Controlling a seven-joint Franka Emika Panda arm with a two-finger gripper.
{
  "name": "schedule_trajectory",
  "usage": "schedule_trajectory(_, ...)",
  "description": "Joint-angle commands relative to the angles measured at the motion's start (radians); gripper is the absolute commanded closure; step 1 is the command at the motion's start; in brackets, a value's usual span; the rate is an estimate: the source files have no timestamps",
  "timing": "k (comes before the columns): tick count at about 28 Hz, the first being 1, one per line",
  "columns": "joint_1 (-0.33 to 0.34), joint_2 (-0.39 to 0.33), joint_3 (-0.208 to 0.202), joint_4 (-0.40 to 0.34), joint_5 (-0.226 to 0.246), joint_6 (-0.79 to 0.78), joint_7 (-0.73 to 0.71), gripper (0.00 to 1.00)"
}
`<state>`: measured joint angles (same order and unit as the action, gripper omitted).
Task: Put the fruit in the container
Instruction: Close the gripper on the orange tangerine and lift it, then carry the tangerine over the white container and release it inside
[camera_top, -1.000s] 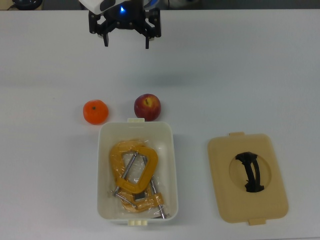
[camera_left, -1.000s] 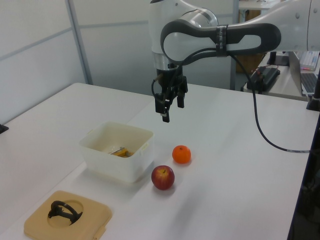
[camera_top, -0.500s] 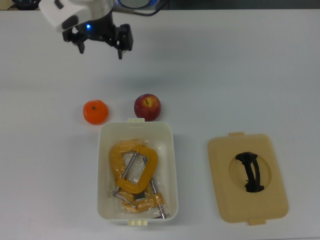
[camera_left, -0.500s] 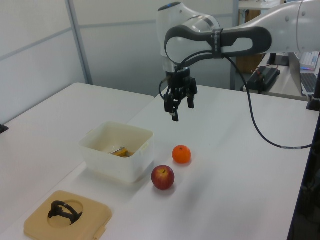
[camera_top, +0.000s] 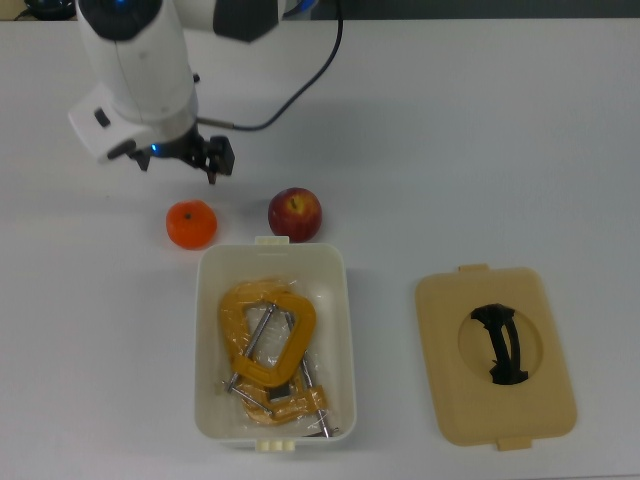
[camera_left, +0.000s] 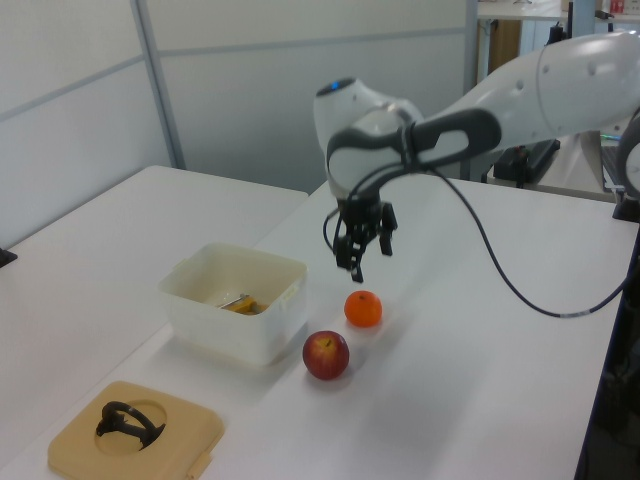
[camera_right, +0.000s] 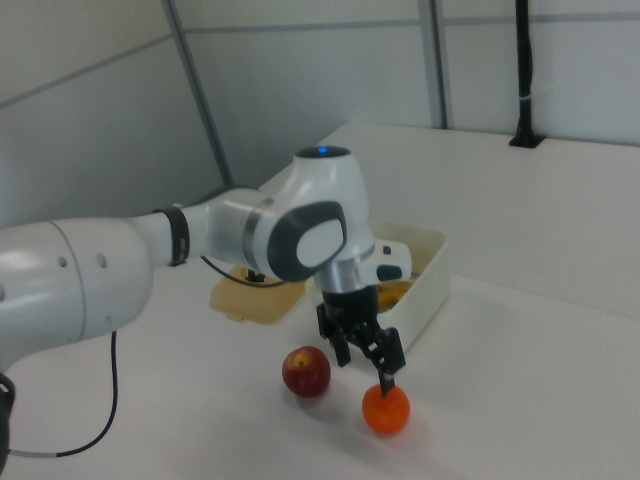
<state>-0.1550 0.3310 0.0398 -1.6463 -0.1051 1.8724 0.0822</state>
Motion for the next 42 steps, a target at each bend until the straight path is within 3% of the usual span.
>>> schedule_trajectory(1, 0.005, 0.034, -0.005, -0.044, -0.031, 0.091, -0.018, 0.0)
schedule_trajectory(8, 0.003, 0.098, -0.005, -0.043, -0.033, 0.175, 0.014, 0.0)
schedule_trajectory(18, 0.003, 0.125, -0.001, -0.038, -0.034, 0.192, 0.017, 0.0)
schedule_trajectory(19, 0.003, 0.126, -0.001, -0.04, -0.034, 0.192, 0.017, 0.03)
schedule_trajectory(20, 0.005, 0.126, -0.001, -0.04, -0.034, 0.192, 0.017, 0.16)
schedule_trajectory(25, 0.003, 0.123, -0.001, -0.035, -0.036, 0.192, 0.013, 0.56)
schedule_trajectory(36, -0.021, 0.008, -0.005, 0.01, -0.021, 0.176, 0.008, 0.58)
schedule_trajectory(42, -0.012, 0.0, 0.011, 0.105, -0.002, 0.179, 0.021, 0.58)
